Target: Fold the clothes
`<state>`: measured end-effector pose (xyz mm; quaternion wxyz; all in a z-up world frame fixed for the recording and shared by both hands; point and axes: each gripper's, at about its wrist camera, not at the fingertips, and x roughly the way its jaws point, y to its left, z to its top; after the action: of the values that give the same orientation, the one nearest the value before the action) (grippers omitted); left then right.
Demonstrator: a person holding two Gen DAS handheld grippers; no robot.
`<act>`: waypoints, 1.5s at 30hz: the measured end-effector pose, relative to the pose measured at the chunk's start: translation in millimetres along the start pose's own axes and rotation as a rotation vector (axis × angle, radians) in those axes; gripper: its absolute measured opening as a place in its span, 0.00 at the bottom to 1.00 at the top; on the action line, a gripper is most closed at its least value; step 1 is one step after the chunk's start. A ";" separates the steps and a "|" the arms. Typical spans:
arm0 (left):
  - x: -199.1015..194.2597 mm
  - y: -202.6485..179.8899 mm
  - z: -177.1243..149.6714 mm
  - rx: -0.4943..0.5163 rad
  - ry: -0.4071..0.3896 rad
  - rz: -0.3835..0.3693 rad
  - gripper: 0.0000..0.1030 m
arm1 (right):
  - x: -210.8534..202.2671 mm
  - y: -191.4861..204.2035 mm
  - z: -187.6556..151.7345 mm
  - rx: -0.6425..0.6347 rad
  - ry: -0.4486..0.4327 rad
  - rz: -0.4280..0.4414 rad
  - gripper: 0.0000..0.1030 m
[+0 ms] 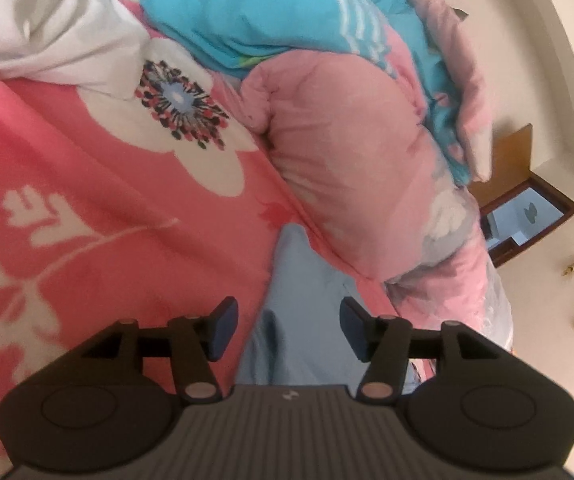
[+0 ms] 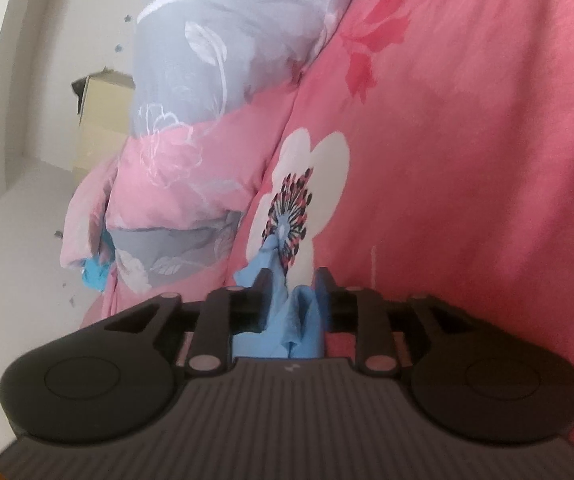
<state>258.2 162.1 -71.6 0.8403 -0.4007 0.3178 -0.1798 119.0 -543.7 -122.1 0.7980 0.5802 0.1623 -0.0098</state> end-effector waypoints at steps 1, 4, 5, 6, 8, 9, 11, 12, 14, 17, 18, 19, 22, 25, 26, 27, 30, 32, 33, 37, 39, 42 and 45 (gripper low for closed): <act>-6.8 -3.8 -2.8 0.012 0.001 -0.004 0.55 | -7.0 -1.7 -1.5 0.024 -0.018 -0.001 0.29; -33.4 -19.0 -16.7 0.069 0.003 -0.029 0.55 | -36.5 -10.9 -8.5 0.130 -0.077 0.009 0.39; -43.4 -23.9 -22.3 0.087 0.005 -0.045 0.55 | -46.7 -12.9 -12.2 0.161 -0.089 0.011 0.40; -52.6 -27.1 -28.8 0.095 0.013 -0.061 0.55 | -57.0 -14.8 -15.9 0.193 -0.100 0.012 0.40; -70.2 -31.4 -42.7 0.106 0.033 -0.086 0.56 | -80.0 -17.2 -27.2 0.238 -0.109 0.003 0.42; -77.3 -31.7 -50.4 0.107 0.051 -0.094 0.56 | -89.7 -17.9 -33.4 0.251 -0.107 -0.004 0.43; -86.3 -29.7 -64.5 0.100 0.088 -0.096 0.56 | -108.9 -19.4 -45.6 0.278 -0.102 -0.017 0.45; -88.5 -28.2 -71.5 0.097 0.106 -0.095 0.56 | -117.2 -19.8 -52.7 0.290 -0.095 -0.025 0.45; -92.6 -25.2 -85.6 0.091 0.143 -0.092 0.56 | -133.8 -20.8 -66.8 0.314 -0.082 -0.041 0.46; -89.6 -16.9 -100.3 0.059 0.169 -0.089 0.56 | -148.3 -15.1 -88.6 0.299 -0.046 -0.062 0.48; -88.6 -14.2 -105.1 0.048 0.178 -0.088 0.56 | -147.7 -11.5 -94.8 0.283 -0.022 -0.070 0.48; -84.9 -10.3 -108.3 0.026 0.185 -0.087 0.56 | -147.0 -7.9 -101.0 0.267 0.002 -0.079 0.49; -77.5 -2.0 -112.0 0.022 0.157 -0.048 0.51 | -140.1 1.3 -113.1 0.204 0.051 -0.105 0.50; -71.3 -2.9 -109.9 0.037 0.124 -0.044 0.50 | -129.3 7.7 -117.6 0.156 0.061 -0.130 0.50; -68.3 -3.1 -108.6 0.040 0.116 -0.041 0.50 | -125.3 9.1 -118.0 0.150 0.063 -0.132 0.50; -65.3 -3.3 -107.4 0.042 0.108 -0.039 0.49 | -121.7 11.3 -118.2 0.140 0.067 -0.135 0.50; -53.5 -4.5 -104.2 0.057 0.088 -0.020 0.43 | -111.3 16.3 -119.5 0.102 0.074 -0.146 0.50; -46.0 -5.7 -101.9 0.064 0.079 -0.018 0.40 | -102.1 19.8 -119.8 0.078 0.079 -0.149 0.50; -42.2 -6.4 -100.8 0.068 0.075 -0.017 0.40 | -97.7 21.5 -119.6 0.068 0.081 -0.150 0.50; -29.2 -3.5 -97.9 0.053 0.049 -0.023 0.25 | -81.7 27.5 -118.6 0.037 0.084 -0.155 0.50; -24.3 1.6 -96.2 0.025 0.041 -0.016 0.13 | -73.8 29.8 -117.8 0.022 0.079 -0.155 0.50; -19.5 5.4 -94.3 0.004 0.032 -0.018 0.09 | -62.6 32.2 -116.4 -0.002 0.063 -0.154 0.49; -18.0 1.1 -98.5 0.061 0.011 0.000 0.07 | -51.8 34.9 -116.2 -0.056 0.037 -0.146 0.44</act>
<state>178.3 117.7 -112.5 0.8503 -0.3738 0.3170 -0.1918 48.2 -433.2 -107.7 0.8080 0.5445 0.2189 -0.0527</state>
